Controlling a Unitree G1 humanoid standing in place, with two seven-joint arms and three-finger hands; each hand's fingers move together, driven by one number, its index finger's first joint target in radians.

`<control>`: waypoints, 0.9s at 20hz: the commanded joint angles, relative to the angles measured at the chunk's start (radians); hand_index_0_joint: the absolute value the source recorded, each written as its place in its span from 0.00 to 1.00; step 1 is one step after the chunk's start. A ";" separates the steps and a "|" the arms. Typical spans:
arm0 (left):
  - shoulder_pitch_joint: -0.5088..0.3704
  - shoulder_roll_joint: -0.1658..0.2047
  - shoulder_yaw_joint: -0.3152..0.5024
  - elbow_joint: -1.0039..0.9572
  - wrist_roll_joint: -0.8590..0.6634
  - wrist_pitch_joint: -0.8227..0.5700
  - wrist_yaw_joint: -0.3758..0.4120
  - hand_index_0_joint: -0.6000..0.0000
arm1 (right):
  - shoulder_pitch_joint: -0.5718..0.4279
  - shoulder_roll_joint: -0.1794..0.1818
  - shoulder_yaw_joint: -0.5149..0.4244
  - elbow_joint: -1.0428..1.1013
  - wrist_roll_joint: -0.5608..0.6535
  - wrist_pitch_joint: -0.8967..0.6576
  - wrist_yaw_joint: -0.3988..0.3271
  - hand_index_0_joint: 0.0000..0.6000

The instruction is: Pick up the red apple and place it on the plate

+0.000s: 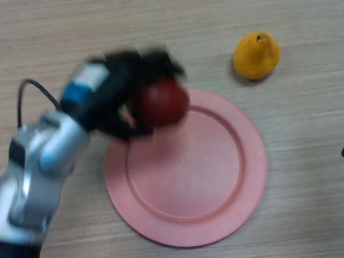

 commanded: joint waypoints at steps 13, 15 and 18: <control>0.014 0.014 0.127 -0.115 0.043 -0.183 0.093 0.91 | 0.022 -0.029 -0.090 -0.053 0.018 -0.131 -0.004 0.00; 0.012 0.016 0.122 -0.112 0.060 -0.195 0.128 1.00 | 0.033 -0.027 -0.103 -0.049 0.013 -0.146 0.003 0.00; 0.012 0.003 0.122 -0.120 0.047 -0.177 0.147 1.00 | 0.033 -0.028 -0.102 -0.043 0.006 -0.147 0.006 0.00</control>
